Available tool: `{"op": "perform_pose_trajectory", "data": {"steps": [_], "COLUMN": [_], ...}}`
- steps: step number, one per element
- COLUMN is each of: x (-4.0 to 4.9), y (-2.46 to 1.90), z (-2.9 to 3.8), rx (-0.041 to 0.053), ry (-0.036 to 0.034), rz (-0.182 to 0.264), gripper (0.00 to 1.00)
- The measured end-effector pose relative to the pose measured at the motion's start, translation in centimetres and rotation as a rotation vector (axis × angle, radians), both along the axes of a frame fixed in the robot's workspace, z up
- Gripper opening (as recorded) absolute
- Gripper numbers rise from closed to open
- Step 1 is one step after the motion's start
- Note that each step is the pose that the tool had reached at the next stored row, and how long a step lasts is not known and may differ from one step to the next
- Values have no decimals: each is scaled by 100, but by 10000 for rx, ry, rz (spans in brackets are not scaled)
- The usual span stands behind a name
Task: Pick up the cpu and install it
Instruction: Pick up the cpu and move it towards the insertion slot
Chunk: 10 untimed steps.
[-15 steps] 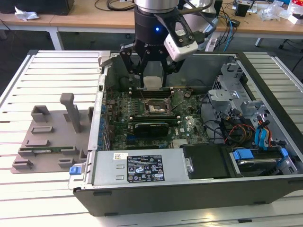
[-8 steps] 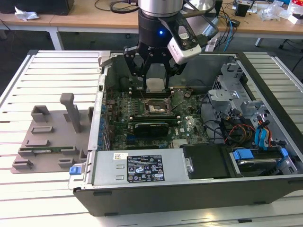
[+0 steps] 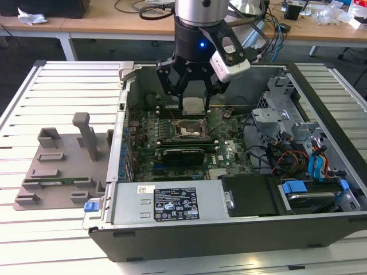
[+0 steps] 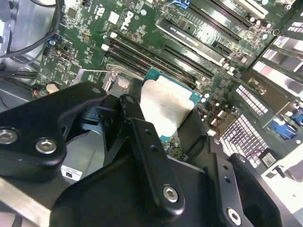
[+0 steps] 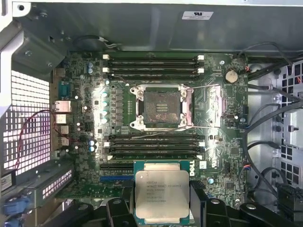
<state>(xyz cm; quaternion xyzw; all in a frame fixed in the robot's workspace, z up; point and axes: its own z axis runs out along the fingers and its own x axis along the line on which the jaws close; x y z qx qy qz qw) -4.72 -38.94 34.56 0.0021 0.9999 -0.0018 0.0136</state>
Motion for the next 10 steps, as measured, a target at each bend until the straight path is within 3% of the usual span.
{"op": "perform_pose_trajectory", "data": {"steps": [10], "x": [118], "y": [0], "z": [-108], "rx": [0], "ry": [0], "rz": [0], "gripper": [55]}}
